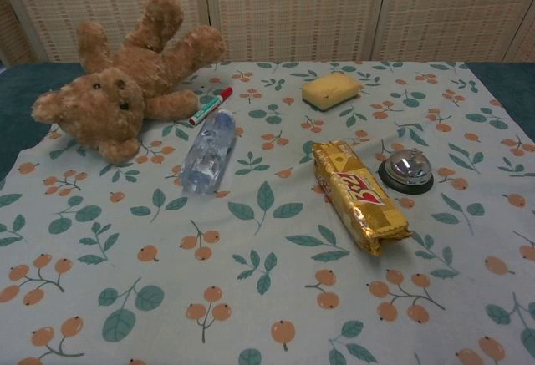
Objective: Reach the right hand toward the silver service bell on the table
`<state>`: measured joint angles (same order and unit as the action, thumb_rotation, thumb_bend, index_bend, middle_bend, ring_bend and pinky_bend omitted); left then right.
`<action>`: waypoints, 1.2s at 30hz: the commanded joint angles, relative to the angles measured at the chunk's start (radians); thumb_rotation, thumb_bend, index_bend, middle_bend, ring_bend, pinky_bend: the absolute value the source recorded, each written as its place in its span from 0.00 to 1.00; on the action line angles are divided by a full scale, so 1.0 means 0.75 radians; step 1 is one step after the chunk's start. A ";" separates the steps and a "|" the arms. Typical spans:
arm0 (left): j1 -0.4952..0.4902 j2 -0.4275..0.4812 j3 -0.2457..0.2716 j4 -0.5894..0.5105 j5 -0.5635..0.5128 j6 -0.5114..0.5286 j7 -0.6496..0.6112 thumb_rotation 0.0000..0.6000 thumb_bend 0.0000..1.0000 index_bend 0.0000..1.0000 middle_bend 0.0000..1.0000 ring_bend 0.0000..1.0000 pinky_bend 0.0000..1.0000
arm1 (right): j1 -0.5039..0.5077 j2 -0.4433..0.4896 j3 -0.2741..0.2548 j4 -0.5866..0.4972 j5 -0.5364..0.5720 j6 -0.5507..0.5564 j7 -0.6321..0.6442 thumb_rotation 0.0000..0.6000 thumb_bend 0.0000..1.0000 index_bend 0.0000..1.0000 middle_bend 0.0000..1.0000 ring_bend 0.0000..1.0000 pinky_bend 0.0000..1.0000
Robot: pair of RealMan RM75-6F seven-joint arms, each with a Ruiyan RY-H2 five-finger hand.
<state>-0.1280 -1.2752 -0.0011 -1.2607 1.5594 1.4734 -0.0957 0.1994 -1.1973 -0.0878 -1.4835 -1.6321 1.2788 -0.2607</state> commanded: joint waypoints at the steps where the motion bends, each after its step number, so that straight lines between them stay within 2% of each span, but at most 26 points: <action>1: 0.002 0.000 -0.001 -0.001 0.003 0.009 0.005 1.00 0.48 0.30 0.22 0.17 0.42 | 0.000 0.000 -0.001 0.000 -0.004 0.000 -0.002 1.00 1.00 0.00 0.00 0.00 0.08; 7: 0.004 0.003 -0.002 -0.008 0.005 0.016 0.003 1.00 0.48 0.30 0.22 0.17 0.42 | 0.005 -0.013 0.007 0.021 -0.005 -0.002 -0.024 1.00 1.00 0.00 0.00 0.00 0.08; 11: 0.004 0.003 -0.004 -0.002 -0.007 0.005 -0.017 1.00 0.48 0.30 0.22 0.17 0.42 | 0.032 -0.077 0.027 0.130 -0.046 0.012 -0.049 1.00 1.00 0.00 0.00 0.00 0.08; 14: 0.004 0.012 -0.009 -0.009 -0.017 -0.001 -0.037 1.00 0.48 0.30 0.23 0.17 0.42 | 0.083 -0.166 0.059 0.247 -0.063 -0.007 0.042 1.00 1.00 0.00 0.00 0.00 0.08; 18: 0.009 0.012 -0.010 -0.010 -0.005 0.023 -0.036 1.00 0.48 0.30 0.23 0.17 0.42 | 0.190 -0.251 0.098 0.359 -0.078 -0.088 0.162 1.00 1.00 0.00 0.00 0.00 0.08; 24: 0.003 0.012 -0.009 -0.002 -0.020 -0.006 -0.050 1.00 0.48 0.30 0.23 0.17 0.42 | 0.320 -0.381 0.158 0.481 -0.044 -0.214 0.204 1.00 1.00 0.00 0.00 0.00 0.08; 36: -0.001 0.012 -0.008 -0.004 -0.021 -0.018 -0.044 1.00 0.48 0.30 0.23 0.17 0.42 | 0.498 -0.587 0.205 0.697 0.053 -0.433 0.295 1.00 1.00 0.00 0.00 0.00 0.08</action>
<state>-0.1286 -1.2662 -0.0071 -1.2632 1.5436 1.4600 -0.1288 0.5567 -1.6208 0.0612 -0.9770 -1.6018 0.9702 -0.0537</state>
